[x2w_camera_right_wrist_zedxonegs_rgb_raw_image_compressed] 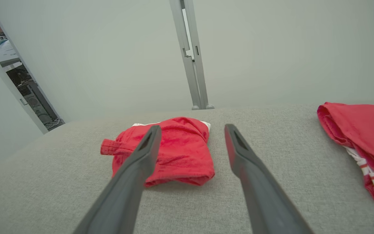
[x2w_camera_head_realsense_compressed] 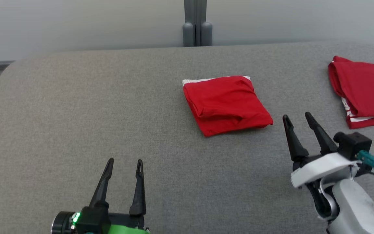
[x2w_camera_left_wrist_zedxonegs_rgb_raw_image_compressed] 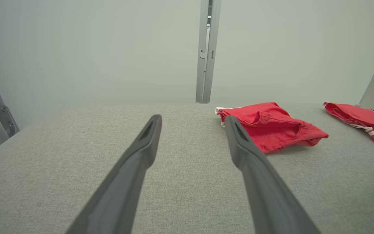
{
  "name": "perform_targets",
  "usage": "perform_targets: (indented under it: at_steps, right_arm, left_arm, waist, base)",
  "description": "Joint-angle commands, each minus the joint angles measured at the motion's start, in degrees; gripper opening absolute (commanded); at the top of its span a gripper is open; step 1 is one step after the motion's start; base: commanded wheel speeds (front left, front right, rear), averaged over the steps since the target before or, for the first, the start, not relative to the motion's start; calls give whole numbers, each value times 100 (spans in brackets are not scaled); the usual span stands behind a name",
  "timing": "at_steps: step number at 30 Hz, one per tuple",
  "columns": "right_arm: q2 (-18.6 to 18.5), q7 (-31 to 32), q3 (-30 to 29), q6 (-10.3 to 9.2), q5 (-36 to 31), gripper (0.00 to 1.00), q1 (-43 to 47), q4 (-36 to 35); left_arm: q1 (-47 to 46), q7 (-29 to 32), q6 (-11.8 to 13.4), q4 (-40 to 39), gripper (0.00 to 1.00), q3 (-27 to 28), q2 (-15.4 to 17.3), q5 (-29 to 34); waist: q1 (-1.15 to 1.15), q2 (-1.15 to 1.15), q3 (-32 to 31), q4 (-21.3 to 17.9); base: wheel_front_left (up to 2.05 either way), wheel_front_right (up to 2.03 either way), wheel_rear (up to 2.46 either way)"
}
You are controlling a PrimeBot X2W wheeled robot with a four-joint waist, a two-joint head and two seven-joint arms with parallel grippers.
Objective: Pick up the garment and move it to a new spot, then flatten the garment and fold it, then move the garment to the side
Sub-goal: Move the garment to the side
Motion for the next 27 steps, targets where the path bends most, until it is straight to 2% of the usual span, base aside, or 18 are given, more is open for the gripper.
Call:
perform_targets:
  at_steps: [1,6,10,15,19,26,27]
  right_arm:
    - [-74,-14,90,-4,223,100,-239,206]
    - [-609,466,810,-3,1450,100,-1382,833]
    - [-1157,1172,1216,-3,2438,100,-2095,948]
    - [-1724,2168,1459,-3,3548,100,-2689,1109]
    - [-1941,2785,1496,-3,4354,100,-2934,1183]
    - [-2058,3235,1690,-3,4980,100,-3155,1251]
    - [-2055,3259,1757,-3,5015,82,-3157,1233]
  left_arm:
    - [-180,-15,-24,-17,100,-35,11,-75]
    - [-634,-14,-23,-131,100,-192,10,-176]
    - [-941,-13,57,-276,100,-405,10,-271]
    - [-1295,-8,154,-373,100,-629,10,-376]
    - [-1466,-8,195,-360,100,-707,10,-415]
    - [-1605,-8,231,-316,100,-778,10,-419]
    - [-1615,-8,242,-313,100,-788,10,-426]
  waist:
    - [0,0,490,216]
    - [0,0,1121,407]
    - [0,0,1549,573]
    - [0,0,1946,778]
    - [0,0,2139,905]
    - [0,0,2328,1015]
    - [0,0,2341,1019]
  base:
    - [0,0,0]
    - [0,0,0]
    - [0,0,0]
    - [0,0,0]
    - [0,0,0]
    - [0,0,0]
    - [0,0,0]
